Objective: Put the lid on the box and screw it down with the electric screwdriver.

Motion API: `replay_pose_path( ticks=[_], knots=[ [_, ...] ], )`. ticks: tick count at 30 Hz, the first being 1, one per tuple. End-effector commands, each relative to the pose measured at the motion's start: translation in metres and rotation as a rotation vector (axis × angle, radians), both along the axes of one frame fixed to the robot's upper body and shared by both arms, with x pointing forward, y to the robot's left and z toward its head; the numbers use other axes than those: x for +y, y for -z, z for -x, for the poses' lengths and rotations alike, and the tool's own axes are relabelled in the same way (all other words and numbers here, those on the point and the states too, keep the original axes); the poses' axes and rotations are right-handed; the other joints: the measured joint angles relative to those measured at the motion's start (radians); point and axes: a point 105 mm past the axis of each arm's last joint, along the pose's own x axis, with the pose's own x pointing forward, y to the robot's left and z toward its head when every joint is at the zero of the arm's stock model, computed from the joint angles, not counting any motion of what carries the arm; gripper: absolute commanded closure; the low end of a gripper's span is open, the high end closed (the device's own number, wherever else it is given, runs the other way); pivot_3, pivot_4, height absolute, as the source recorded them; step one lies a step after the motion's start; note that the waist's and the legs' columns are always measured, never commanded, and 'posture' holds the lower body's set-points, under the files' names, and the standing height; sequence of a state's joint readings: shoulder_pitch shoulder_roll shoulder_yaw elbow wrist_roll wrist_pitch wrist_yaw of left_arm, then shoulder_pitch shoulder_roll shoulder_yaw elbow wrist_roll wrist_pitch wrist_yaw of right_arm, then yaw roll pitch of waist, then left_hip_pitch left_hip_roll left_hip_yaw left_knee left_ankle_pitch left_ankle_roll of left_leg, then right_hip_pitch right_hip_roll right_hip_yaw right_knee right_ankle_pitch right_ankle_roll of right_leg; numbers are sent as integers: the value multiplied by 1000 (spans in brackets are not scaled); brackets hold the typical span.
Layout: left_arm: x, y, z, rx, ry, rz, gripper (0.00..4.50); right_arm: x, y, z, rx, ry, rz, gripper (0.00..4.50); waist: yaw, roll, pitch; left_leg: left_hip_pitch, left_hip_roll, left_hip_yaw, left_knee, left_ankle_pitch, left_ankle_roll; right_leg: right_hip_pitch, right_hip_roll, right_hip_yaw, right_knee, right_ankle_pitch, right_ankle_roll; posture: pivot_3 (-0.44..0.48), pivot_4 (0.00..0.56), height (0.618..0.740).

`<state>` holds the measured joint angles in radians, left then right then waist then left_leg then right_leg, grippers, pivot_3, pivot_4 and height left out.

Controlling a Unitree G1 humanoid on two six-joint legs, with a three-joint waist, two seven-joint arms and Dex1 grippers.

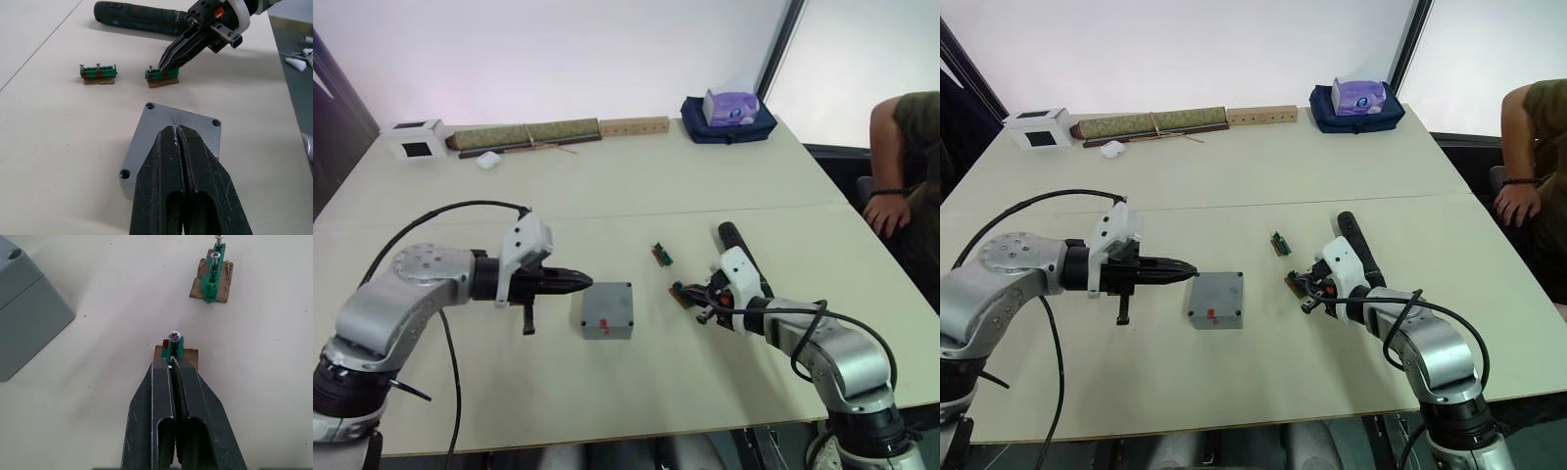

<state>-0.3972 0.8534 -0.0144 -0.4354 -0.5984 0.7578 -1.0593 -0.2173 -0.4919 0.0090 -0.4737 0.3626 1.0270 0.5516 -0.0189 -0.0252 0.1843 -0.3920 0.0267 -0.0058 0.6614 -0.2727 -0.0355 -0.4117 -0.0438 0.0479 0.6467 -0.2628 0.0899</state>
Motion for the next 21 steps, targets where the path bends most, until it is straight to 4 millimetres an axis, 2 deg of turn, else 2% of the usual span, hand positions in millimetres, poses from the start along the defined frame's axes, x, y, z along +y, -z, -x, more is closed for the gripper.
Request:
replay_pose_path(
  ticks=[1, 9, 13, 15, 21],
  knots=[
    [-2, -7, 1, -42, 13, -1, 4500, -2, -36, -3, -116, -6, -10, 4468, 0, 0, 1, 0, 0, 0, 0, 0, 0, 0, 0, 0, 0, 0, 0, 0, 150, 740],
    [3, -4, 1, -31, 2, -7, 4500, 9, -70, 6, -161, -119, -2, 4468, -2, 0, 1, -1, 0, 0, 0, 0, 0, -1, 0, 0, 0, 0, 0, 0, 150, 740],
    [8, -3, -2, -40, -21, -15, 4500, 44, -84, 12, -177, -286, -21, 4468, -1, 1, 2, -1, 0, 0, 0, 0, 0, -1, 0, 0, 0, 0, 0, 0, 150, 740],
    [8, -3, -3, -42, -25, -15, 4500, 60, -82, 10, -165, -332, -23, 4468, -4, 1, 2, -1, 0, 0, -1, 0, 0, -2, 0, 0, 0, 0, 0, 0, 150, 740],
    [7, -1, -2, -50, -35, -14, 4500, 77, -69, 3, -121, -387, 11, 4468, 2, 1, 2, -3, 0, 0, -2, 0, 0, -3, -1, 0, -1, 0, 0, 0, 150, 740]
  ],
)
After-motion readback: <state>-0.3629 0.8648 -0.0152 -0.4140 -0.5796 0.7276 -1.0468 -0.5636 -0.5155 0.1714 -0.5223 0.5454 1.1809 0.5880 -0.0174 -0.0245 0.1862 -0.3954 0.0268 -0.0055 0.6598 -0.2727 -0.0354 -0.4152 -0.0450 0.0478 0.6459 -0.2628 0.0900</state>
